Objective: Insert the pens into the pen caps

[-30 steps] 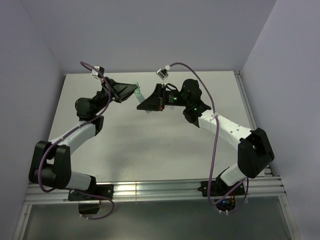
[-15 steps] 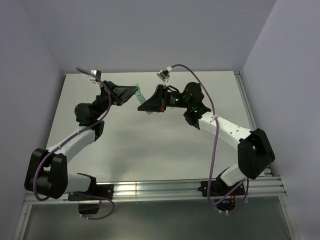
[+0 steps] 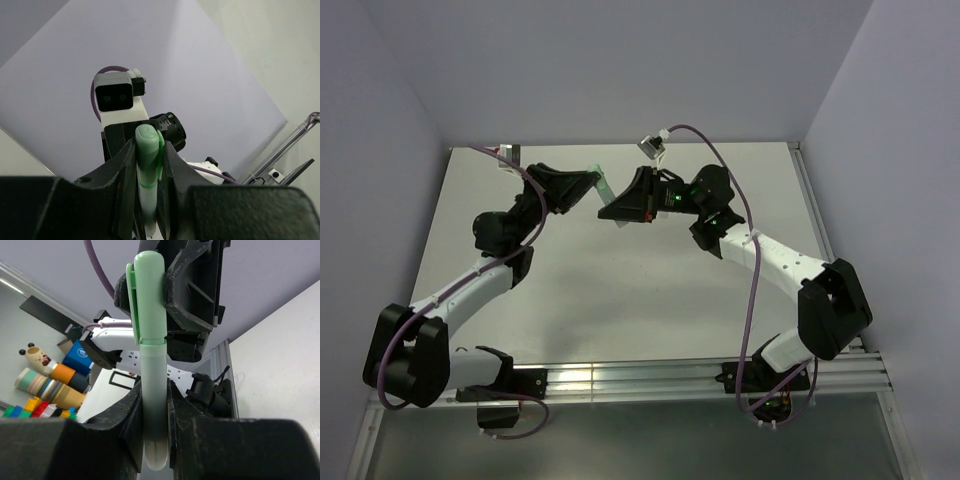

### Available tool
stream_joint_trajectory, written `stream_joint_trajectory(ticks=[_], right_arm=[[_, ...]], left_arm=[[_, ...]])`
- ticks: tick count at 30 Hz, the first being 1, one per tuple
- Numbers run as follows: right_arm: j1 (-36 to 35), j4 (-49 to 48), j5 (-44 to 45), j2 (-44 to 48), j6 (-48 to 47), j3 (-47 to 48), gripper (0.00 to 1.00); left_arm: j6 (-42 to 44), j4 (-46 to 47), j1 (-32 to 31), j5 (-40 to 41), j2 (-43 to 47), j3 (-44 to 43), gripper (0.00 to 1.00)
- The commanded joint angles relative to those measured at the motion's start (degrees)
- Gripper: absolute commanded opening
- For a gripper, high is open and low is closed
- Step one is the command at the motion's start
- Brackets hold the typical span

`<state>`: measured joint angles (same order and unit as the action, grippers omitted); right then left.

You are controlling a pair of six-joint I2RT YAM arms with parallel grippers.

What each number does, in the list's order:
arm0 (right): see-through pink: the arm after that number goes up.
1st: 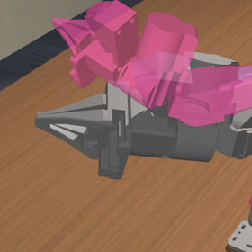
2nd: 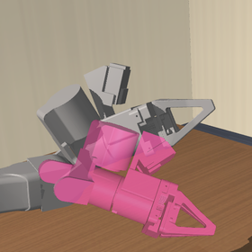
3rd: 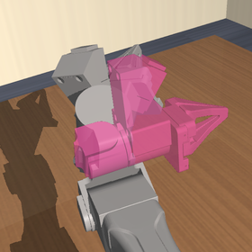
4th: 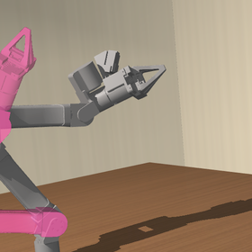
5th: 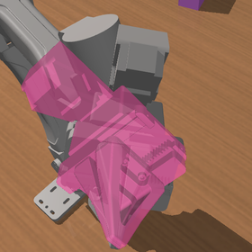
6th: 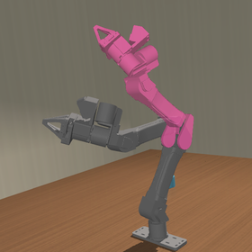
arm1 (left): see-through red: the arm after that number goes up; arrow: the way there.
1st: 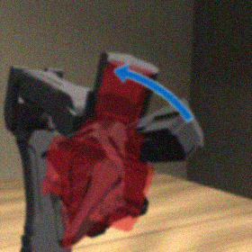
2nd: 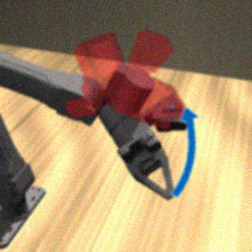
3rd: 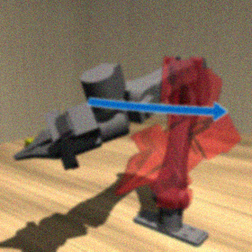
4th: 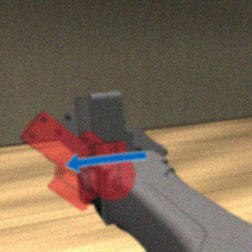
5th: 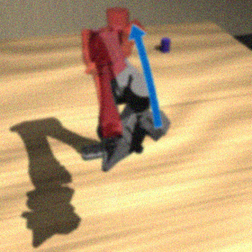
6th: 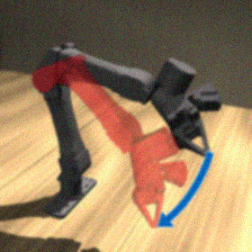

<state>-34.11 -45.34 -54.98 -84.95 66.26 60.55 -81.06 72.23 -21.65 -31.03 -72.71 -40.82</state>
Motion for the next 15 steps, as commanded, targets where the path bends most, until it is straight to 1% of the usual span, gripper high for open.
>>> stream_joint_trajectory(ticks=[1, 3, 7, 11, 15], right_arm=[[1.2, 1.7, 7.6, 2.6, -4.2, 1.6, 0.0], [1.1, 4.3, 8.1, 3.4, -6.3, 1.8, 0.0], [1.1, 5.8, 9.1, 4.5, -10.0, 1.5, 0.0], [1.1, 2.7, 8.5, 3.9, -8.3, 1.5, 0.0], [1.1, 1.9, 8.4, 3.2, -8.2, 1.9, 0.0]], left_arm=[[2.0, 2.7, -4.1, -6.3, 2.7, 0.7, 0.0], [1.8, 2.3, -4.5, -6.2, 2.6, 0.5, 0.0], [0.1, 3.7, -5.0, -6.2, 2.5, 0.8, 0.0], [0.1, 3.4, -5.4, -6.3, 3.3, 1.4, 0.0], [0.9, 2.0, -6.5, -6.6, 4.3, 1.5, 0.0]])
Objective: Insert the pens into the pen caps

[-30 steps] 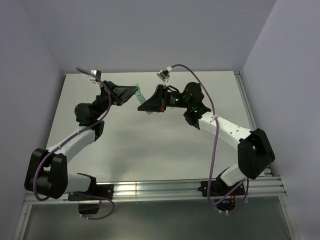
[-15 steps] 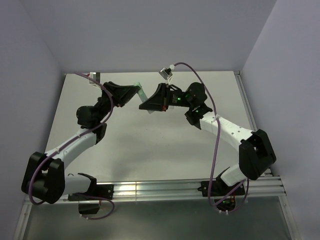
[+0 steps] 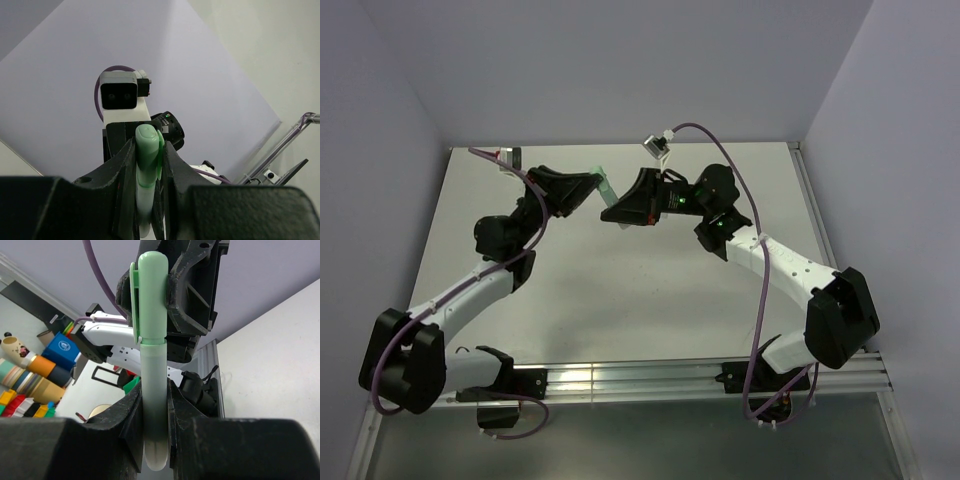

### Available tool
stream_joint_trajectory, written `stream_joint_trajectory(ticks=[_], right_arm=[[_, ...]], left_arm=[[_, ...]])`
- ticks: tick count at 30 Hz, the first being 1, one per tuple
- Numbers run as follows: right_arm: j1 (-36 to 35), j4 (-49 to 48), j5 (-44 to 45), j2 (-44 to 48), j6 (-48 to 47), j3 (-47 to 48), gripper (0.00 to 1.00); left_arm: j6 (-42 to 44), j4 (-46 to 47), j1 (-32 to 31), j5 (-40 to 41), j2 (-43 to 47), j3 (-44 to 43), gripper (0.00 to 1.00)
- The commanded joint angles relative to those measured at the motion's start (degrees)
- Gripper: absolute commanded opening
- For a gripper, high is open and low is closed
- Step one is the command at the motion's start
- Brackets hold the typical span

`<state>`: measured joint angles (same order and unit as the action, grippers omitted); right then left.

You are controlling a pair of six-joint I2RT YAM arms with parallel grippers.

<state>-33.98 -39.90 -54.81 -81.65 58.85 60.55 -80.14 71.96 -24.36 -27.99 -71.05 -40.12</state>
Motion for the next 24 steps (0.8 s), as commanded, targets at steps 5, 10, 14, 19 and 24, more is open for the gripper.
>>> stream_joint_trajectory(ticks=[5, 10, 14, 19, 24], right_arm=[[1.0, -4.9, 7.9, -0.5, 0.3, 2.6, 0.0], [1.0, -6.8, 7.1, -1.1, 2.5, 3.0, 0.0], [1.0, -5.4, 7.6, -1.0, 0.9, 3.3, 0.0], [1.0, -3.7, 8.3, 0.0, -1.6, 3.3, 0.0], [1.1, -1.0, 9.7, 1.0, -4.8, 3.2, 0.0]], left_arm=[[4.6, -3.7, -5.3, -9.2, 5.0, 0.6, 0.0], [8.9, -7.9, -6.8, -8.3, 6.4, 0.1, 0.0], [11.0, -10.5, -8.2, -8.1, 7.2, -0.4, 0.0], [14.9, -16.7, -9.6, -7.5, 8.8, -1.2, 0.0], [17.4, -21.2, -10.6, -6.6, 9.7, -2.2, 0.01]])
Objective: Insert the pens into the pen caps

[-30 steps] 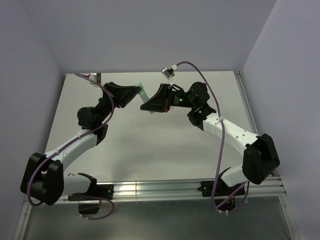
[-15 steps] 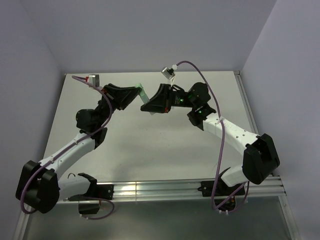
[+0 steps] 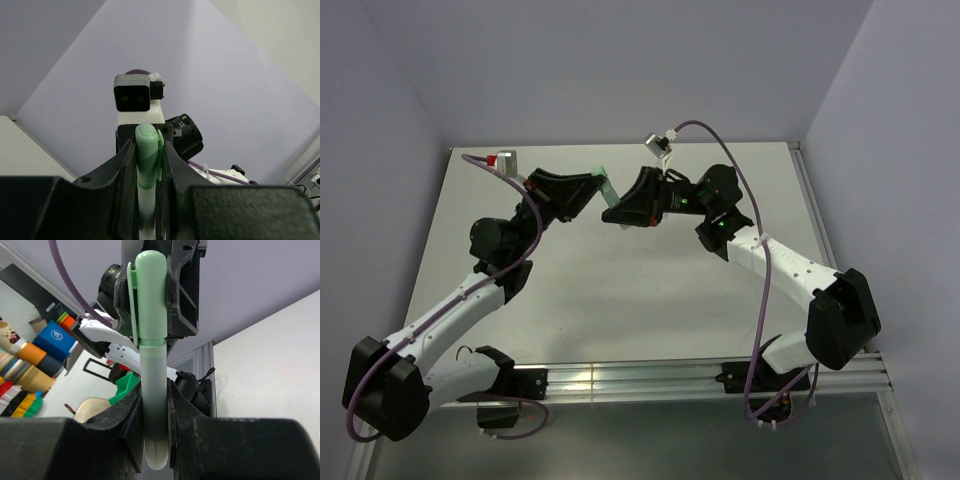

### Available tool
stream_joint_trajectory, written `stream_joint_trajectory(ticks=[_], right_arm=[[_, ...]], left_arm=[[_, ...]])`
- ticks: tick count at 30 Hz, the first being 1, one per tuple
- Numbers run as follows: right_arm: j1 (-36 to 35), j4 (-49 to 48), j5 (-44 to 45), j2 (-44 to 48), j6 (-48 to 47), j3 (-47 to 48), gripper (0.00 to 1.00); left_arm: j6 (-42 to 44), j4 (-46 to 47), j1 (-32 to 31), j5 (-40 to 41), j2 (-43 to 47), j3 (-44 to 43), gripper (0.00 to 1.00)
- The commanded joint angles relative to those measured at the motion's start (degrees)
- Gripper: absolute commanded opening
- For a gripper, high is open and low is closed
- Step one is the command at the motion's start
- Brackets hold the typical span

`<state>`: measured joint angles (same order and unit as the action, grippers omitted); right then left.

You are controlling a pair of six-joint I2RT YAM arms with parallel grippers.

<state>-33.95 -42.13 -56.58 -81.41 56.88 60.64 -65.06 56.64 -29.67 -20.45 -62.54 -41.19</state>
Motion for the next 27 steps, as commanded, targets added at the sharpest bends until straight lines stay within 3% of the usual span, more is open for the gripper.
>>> stream_joint_trajectory(ticks=[1, 9, 21, 27], right_arm=[[1.0, 1.5, 11.7, 1.3, -3.1, 3.0, 0.0], [1.2, -4.4, 9.2, 0.6, 1.7, 2.5, 0.0], [1.2, -4.5, 8.7, 2.3, -0.3, 1.8, 0.0], [1.2, -5.2, 8.3, 2.9, -0.4, 1.6, 0.0]], left_arm=[[2.3, -6.2, -5.7, -14.2, 1.1, -1.1, 0.0], [4.1, -8.1, -7.2, -13.7, 1.6, -0.8, 0.0], [8.7, -13.9, -8.2, -12.8, 4.2, -2.8, 0.01], [11.3, -17.3, -8.2, -11.1, 5.8, -3.6, 0.13]])
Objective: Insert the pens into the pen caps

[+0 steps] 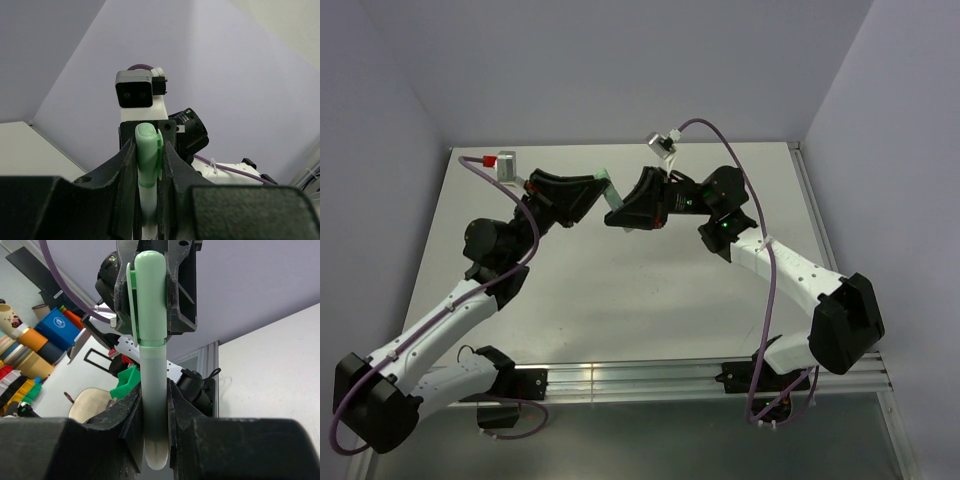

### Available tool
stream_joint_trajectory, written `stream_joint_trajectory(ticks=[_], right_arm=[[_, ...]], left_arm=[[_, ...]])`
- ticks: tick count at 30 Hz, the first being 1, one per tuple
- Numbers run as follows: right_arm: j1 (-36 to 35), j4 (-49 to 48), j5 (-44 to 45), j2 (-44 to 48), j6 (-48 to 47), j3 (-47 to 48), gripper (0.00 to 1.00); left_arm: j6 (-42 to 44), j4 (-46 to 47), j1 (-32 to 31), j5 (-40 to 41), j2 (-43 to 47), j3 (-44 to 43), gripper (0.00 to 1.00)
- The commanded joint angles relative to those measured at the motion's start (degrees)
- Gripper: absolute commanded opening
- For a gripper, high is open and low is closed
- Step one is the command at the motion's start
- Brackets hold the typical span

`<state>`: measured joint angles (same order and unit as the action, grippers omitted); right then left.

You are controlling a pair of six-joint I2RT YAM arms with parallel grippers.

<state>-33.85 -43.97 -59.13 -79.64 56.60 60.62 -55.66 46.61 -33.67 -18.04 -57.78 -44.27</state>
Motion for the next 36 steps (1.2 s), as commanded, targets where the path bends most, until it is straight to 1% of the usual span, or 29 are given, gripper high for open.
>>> stream_joint_trajectory(ticks=[1, 7, 9, 10, 19, 24, 29, 36], right_arm=[[1.0, -3.2, 10.9, 1.1, -0.1, 1.6, 0.0], [1.0, -4.3, 10.2, 1.7, 0.4, 1.4, 0.0], [0.8, -4.1, 10.0, 1.9, 0.4, 1.5, 0.0], [0.8, -4.0, 10.0, 2.1, 0.3, 1.4, 0.0], [0.6, -3.9, 9.9, 3.1, 0.2, 1.4, 0.0], [0.6, -3.9, 9.9, 3.4, 0.1, 1.5, 0.0], [0.6, -2.2, 10.4, 4.0, -1.1, 1.8, 0.0], [0.6, -2.2, 10.4, 4.3, -1.0, 1.4, 0.0]], left_arm=[[2.2, -7.9, -4.2, -13.5, 1.0, -1.1, 0.14], [3.9, -9.8, -4.2, -13.2, 1.4, -2.7, 0.23], [4.4, -10.1, -4.3, -13.0, 1.4, -3.0, 0.28], [4.6, -10.4, -4.2, -12.9, 1.4, -3.6, 0.28], [7.0, -13.5, -4.3, -12.8, 1.9, -6.7, 0.4], [7.8, -14.4, -4.3, -13.1, 2.0, -7.5, 0.44], [11.5, -20.3, -4.2, -12.5, 3.2, -9.2, 0.55], [15.8, -29.0, -3.9, -6.1, 6.0, -10.6, 0.62]])
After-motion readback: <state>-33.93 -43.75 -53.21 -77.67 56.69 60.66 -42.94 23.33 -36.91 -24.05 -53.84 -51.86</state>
